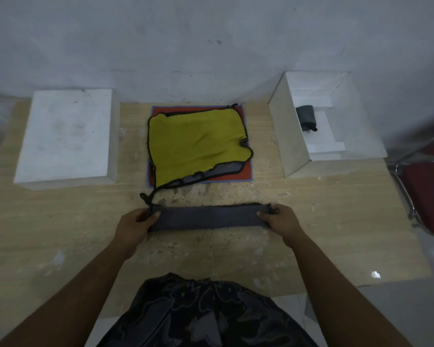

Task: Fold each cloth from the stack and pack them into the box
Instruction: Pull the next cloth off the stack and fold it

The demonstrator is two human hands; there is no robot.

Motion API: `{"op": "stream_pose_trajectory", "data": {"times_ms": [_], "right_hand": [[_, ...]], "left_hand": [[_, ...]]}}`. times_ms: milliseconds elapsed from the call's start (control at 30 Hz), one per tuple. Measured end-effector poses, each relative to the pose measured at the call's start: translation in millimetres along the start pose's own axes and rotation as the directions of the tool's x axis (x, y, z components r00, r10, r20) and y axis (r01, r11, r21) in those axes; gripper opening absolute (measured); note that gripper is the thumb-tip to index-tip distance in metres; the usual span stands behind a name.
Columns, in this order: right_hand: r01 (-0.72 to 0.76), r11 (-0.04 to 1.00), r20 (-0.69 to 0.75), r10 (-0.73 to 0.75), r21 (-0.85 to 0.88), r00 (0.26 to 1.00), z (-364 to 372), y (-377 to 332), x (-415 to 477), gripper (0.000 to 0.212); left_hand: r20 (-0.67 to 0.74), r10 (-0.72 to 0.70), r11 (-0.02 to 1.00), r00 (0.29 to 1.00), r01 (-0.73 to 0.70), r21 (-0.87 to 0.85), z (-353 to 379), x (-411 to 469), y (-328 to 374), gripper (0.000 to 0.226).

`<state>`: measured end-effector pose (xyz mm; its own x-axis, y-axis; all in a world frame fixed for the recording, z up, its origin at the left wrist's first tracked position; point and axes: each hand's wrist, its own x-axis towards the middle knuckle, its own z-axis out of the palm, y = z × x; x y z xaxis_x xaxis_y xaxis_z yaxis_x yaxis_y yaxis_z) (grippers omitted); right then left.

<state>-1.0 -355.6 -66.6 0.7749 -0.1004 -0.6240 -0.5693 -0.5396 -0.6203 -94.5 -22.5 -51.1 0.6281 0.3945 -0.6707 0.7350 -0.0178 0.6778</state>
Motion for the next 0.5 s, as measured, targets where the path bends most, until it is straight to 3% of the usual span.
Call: {"op": "stream_pose_trajectory", "data": {"times_ms": [100, 200, 333, 500], "right_hand": [[0.024, 0.965, -0.083, -0.047, -0.26, 0.995, 0.4, 0.7, 3.6, 0.021], [0.083, 0.91, -0.108, -0.138, -0.407, 0.985, 7.4, -3.6, -1.9, 0.02], [0.199, 0.928, -0.168, -0.261, -0.314, 0.951, 24.0, -12.1, -16.0, 0.019], [0.298, 0.92, -0.022, -0.314, -0.254, 0.949, 57.5, -14.0, -30.8, 0.02]], "left_hand": [[-0.024, -0.006, 1.0, 1.0, 0.007, 0.013, 1.8, -3.7, -8.0, 0.037], [-0.013, -0.014, 1.0, 1.0, 0.014, 0.014, 2.2, -4.9, -12.2, 0.043], [0.038, -0.031, 0.999, 0.999, 0.032, -0.007, -1.6, -4.2, -13.6, 0.046], [0.076, -0.046, 0.998, 0.996, 0.049, -0.033, -9.4, -1.6, -16.3, 0.047]]}}
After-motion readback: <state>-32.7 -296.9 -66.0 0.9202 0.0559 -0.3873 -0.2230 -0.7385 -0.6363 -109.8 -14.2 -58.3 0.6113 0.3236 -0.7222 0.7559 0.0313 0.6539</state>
